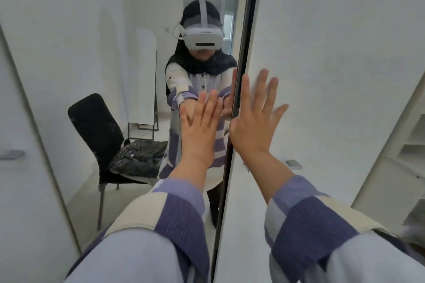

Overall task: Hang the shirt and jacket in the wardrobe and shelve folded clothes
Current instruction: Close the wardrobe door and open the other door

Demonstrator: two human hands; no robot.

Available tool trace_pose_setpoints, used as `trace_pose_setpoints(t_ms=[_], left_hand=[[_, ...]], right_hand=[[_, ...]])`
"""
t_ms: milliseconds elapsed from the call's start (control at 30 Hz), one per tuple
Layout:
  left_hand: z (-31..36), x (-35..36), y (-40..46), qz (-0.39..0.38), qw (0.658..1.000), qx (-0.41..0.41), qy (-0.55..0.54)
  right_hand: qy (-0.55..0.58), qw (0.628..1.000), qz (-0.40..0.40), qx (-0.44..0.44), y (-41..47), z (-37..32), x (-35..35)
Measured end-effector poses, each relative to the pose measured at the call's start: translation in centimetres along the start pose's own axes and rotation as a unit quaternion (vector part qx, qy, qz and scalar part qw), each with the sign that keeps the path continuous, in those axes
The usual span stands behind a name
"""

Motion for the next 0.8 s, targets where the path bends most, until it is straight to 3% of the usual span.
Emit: trace_pose_setpoints(t_ms=[333, 533, 667, 733, 767, 800], left_hand=[[0.3, -0.6, -0.5, -0.026, 0.998, -0.049, 0.036], [5.1, -2.5, -2.7, -0.082, 0.978, -0.063, -0.180], [8.8, -2.5, -6.3, -0.162, 0.947, -0.061, -0.270], [10.3, -4.2, -9.1, -0.204, 0.929, -0.049, -0.305], [11.2, -6.1, -10.4, -0.195, 0.929, -0.044, -0.310], [11.8, -8.7, -11.3, -0.139, 0.950, -0.061, -0.274]], right_hand=[[0.046, 0.998, 0.016, -0.049, -2.8, 0.9, -3.6], [0.073, 0.996, -0.007, -0.046, -5.1, 2.1, -8.5], [0.103, 0.994, 0.025, 0.016, -7.1, 3.8, -14.7], [0.058, 0.997, 0.032, -0.030, -8.2, 4.1, -16.5], [0.027, 0.996, 0.044, -0.073, -8.7, 3.7, -17.5], [0.001, 0.991, 0.060, -0.124, -9.0, 2.9, -18.6]])
Point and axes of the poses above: each hand's wrist, its own y-axis towards the middle knuckle, its own x-axis out of the palm, z = x × y, the point moved 8 cm from there along y, towards the middle knuckle, and after that the axes turned 3 degrees about -x, right-handed, at the moved point
